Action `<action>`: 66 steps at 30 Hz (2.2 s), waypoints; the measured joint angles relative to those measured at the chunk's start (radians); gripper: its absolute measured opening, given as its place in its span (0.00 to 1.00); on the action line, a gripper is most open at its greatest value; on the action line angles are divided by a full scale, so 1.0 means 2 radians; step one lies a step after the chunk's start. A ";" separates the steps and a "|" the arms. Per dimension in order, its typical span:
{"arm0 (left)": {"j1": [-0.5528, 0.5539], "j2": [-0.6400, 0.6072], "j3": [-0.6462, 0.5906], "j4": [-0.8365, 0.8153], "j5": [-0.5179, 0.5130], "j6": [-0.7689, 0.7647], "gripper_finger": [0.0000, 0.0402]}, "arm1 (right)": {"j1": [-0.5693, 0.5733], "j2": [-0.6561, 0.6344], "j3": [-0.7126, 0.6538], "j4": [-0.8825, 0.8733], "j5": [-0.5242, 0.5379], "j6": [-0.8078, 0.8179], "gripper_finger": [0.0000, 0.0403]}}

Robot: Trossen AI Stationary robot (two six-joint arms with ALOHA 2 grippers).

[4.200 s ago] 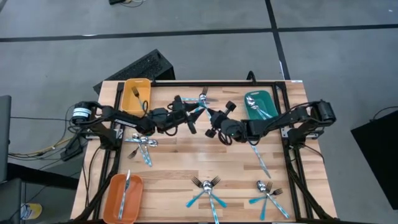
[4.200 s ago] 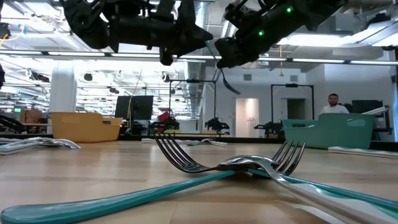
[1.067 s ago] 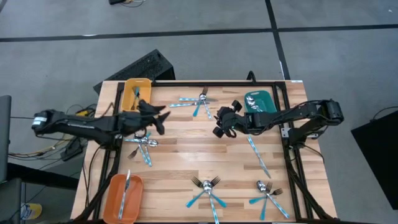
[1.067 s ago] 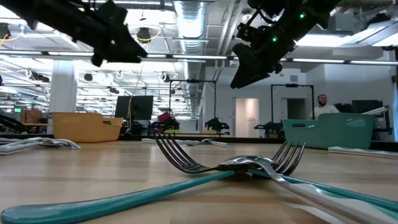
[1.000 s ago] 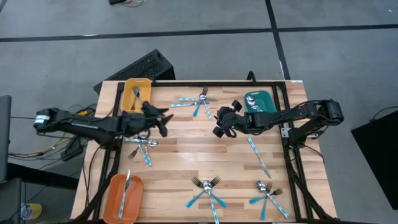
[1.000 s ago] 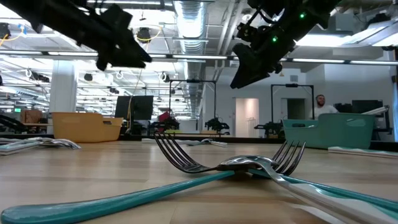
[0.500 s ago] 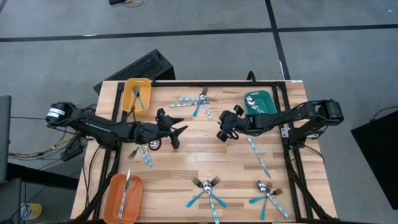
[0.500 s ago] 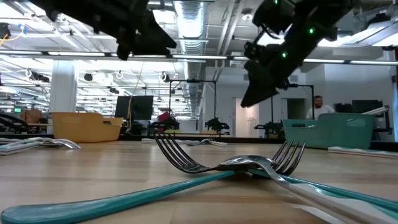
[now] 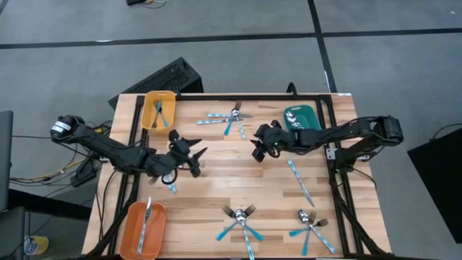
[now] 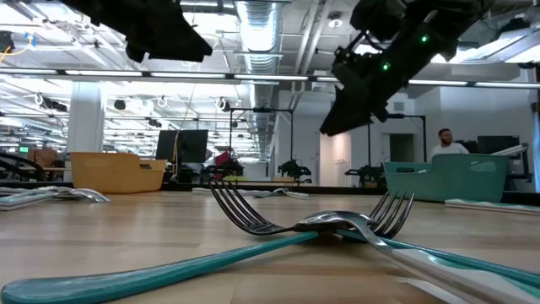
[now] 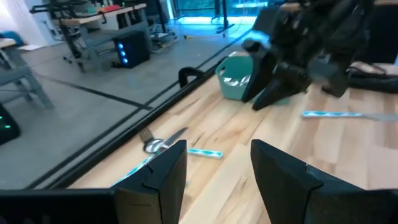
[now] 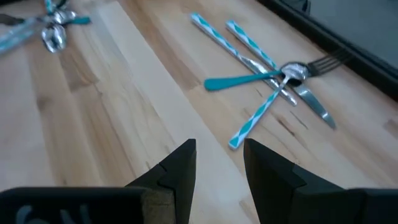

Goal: Sort silverware by color (type)
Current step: Put the white-blue table knife into the orange bin

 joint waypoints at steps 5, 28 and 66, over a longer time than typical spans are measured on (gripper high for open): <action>0.022 0.000 -0.002 -0.040 0.022 -0.021 0.42 | 0.009 -0.032 0.001 -0.036 -0.009 0.014 0.39; 0.030 -0.019 -0.050 0.019 0.048 -0.030 0.41 | 0.053 -0.034 0.001 -0.201 -0.025 0.109 0.39; -0.007 -0.067 -0.050 0.029 0.090 -0.042 0.42 | 0.059 -0.080 0.174 -0.218 -0.337 -0.068 0.39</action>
